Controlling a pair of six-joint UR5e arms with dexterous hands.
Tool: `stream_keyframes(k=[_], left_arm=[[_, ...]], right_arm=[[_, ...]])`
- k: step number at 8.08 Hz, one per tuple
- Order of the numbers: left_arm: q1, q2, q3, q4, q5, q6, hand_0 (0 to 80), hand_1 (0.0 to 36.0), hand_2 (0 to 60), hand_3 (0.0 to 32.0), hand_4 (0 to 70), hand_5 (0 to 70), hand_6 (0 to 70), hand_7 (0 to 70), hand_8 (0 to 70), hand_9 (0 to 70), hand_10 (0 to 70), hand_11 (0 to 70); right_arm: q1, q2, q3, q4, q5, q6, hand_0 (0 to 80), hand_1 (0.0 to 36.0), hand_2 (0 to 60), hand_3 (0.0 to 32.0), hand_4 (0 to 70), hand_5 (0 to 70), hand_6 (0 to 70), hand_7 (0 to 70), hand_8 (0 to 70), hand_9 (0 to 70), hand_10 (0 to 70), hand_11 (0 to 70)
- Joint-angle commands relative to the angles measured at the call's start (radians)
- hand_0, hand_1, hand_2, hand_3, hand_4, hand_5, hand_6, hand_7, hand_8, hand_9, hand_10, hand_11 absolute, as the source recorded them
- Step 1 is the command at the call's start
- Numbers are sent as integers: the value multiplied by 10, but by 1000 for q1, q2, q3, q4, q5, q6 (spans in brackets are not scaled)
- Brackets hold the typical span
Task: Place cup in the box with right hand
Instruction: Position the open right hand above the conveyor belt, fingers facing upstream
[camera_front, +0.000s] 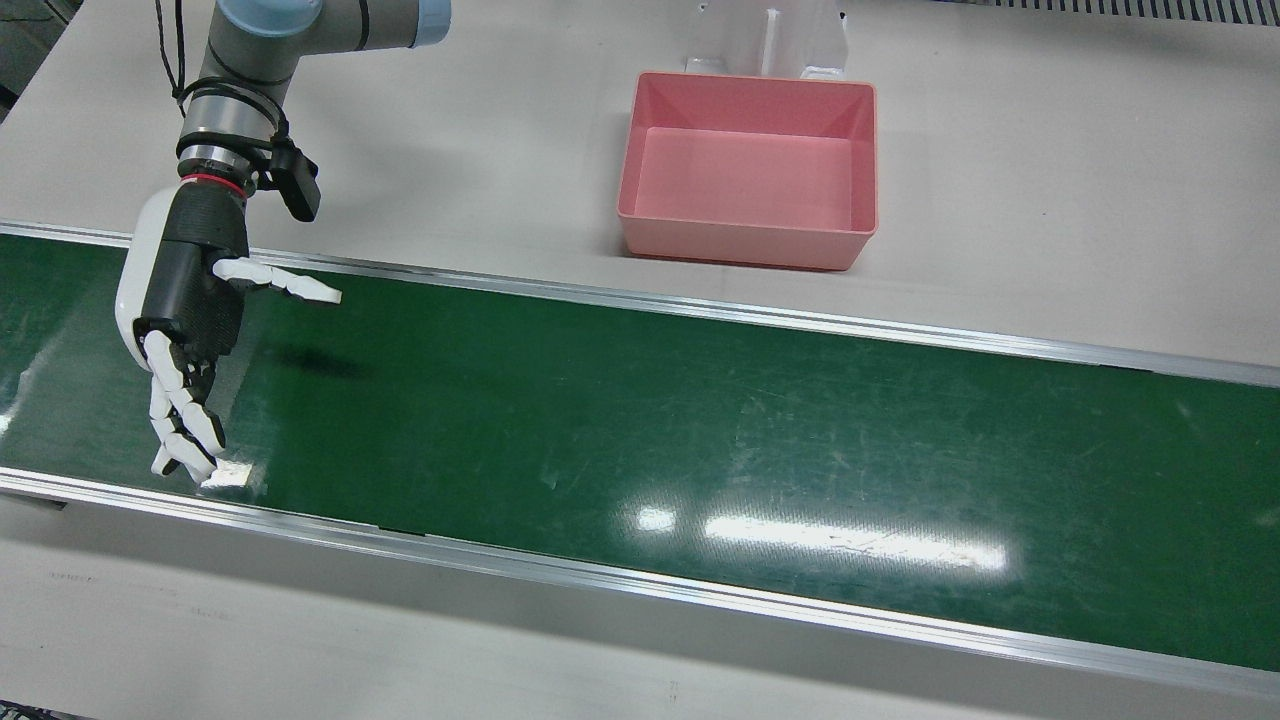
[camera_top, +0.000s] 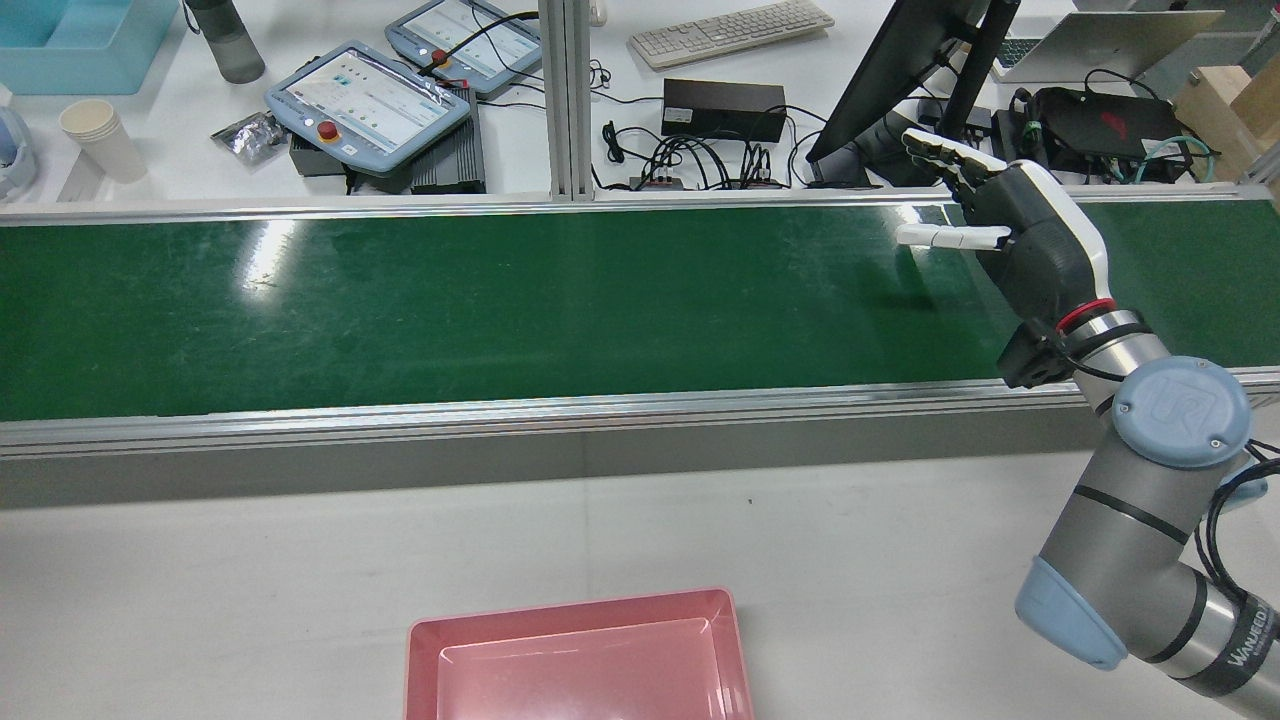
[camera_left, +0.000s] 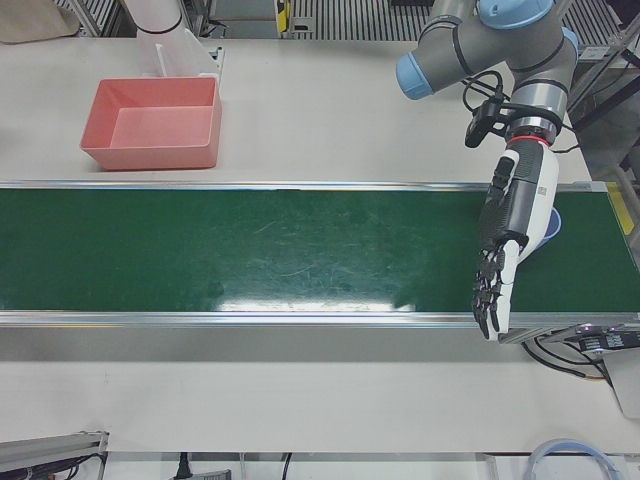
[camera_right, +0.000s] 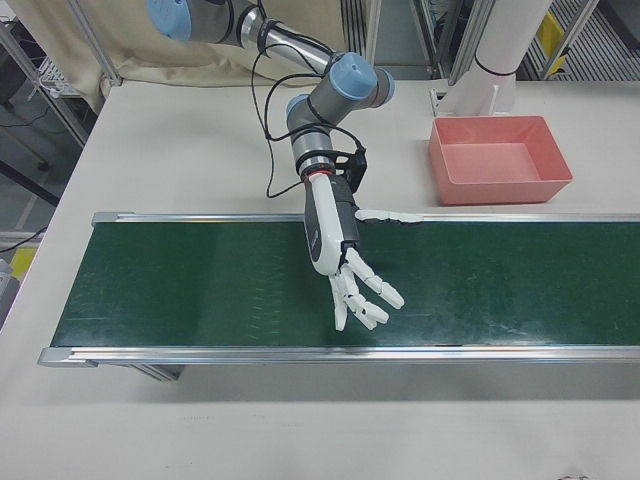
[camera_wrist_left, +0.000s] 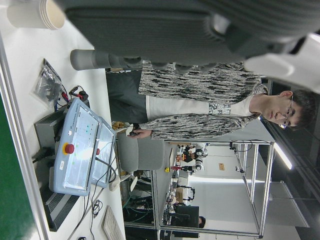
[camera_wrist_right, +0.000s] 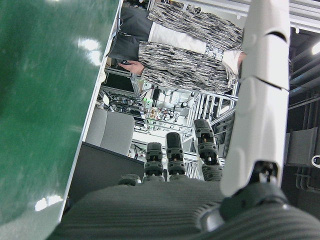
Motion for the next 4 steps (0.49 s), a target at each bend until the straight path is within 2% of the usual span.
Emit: stream_keyframes(k=[1, 3, 4], left_arm=[[0, 0, 0, -2, 0, 0, 0, 0, 0, 0, 0, 0, 0, 0, 0, 0, 0, 0], [0, 0, 0, -2, 0, 0, 0, 0, 0, 0, 0, 0, 0, 0, 0, 0, 0, 0], [0, 0, 0, -2, 0, 0, 0, 0, 0, 0, 0, 0, 0, 0, 0, 0, 0, 0]], right_arm=[[-8, 6, 10, 3, 3, 0, 554, 224, 26, 0, 3, 74, 64, 259, 99, 149, 0, 0], [-15, 8, 2, 8, 3, -5, 550, 225, 38, 34, 1, 74, 58, 257, 98, 145, 0, 0], [-15, 26, -1, 8, 2, -6, 555, 224, 46, 0, 56, 72, 63, 268, 100, 146, 0, 0]])
